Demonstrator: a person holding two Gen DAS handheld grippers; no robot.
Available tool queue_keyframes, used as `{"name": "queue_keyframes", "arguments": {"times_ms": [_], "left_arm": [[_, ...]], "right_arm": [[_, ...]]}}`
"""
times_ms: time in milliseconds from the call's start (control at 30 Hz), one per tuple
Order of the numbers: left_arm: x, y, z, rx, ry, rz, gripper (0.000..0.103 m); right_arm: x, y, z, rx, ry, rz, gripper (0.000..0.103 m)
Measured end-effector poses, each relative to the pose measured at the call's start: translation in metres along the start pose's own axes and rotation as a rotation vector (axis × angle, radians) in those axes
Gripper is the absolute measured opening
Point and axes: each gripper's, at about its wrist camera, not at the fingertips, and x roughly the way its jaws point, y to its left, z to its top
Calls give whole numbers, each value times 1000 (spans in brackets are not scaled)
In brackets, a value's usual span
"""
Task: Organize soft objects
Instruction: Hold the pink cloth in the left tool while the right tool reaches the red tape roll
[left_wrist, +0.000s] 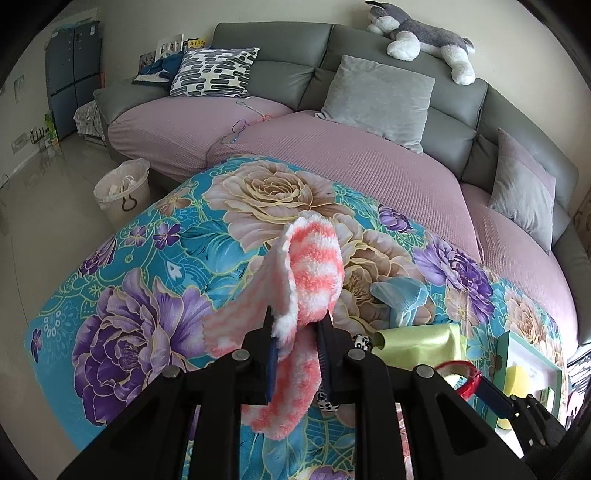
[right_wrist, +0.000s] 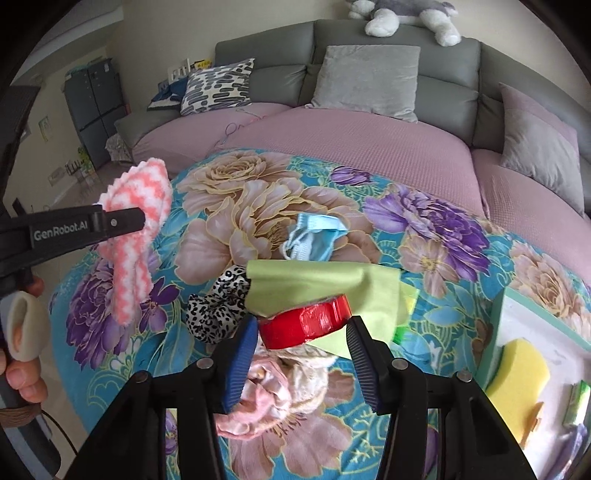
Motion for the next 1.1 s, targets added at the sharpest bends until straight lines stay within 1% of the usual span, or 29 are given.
{"name": "queue_keyframes", "arguments": {"times_ms": [67, 100, 133, 300, 367, 567, 700, 767, 867, 967, 1000, 1033, 1067, 1100], "left_arm": [[-2, -5, 0, 15, -6, 0, 20], [-4, -9, 0, 25, -9, -1, 20], [-5, -13, -1, 34, -12, -2, 20], [-8, -35, -4, 95, -18, -15, 20], [-9, -44, -5, 114, -18, -21, 20], [-6, -56, -10, 146, -8, -13, 20], [0, -57, -12, 148, 11, -1, 20], [4, -56, -13, 144, 21, 3, 21], [9, -53, -14, 138, 38, 4, 21], [12, -49, -14, 130, 47, 2, 21], [12, -48, -14, 126, 49, 1, 21], [13, -47, -14, 122, 52, 0, 21], [14, -45, -14, 120, 54, 0, 21], [14, -44, -14, 116, 56, -2, 21]], "right_arm": [[-9, -8, -2, 20, -10, -4, 50], [-13, -13, -3, 31, -19, -5, 32], [-18, -18, -3, 47, -31, -12, 25], [-35, -43, -7, 104, -47, -47, 25], [-36, -54, -10, 131, -38, -41, 25], [-28, -68, -18, 144, -1, -36, 25], [-17, -75, -23, 160, 37, -31, 25], [-9, -77, -27, 165, 64, -33, 28], [3, -77, -32, 166, 99, -27, 28], [10, -74, -33, 161, 101, -31, 30], [11, -73, -33, 162, 100, -41, 40], [13, -73, -33, 165, 102, -48, 54], [14, -72, -33, 164, 105, -50, 59], [16, -72, -33, 161, 108, -50, 60]]}}
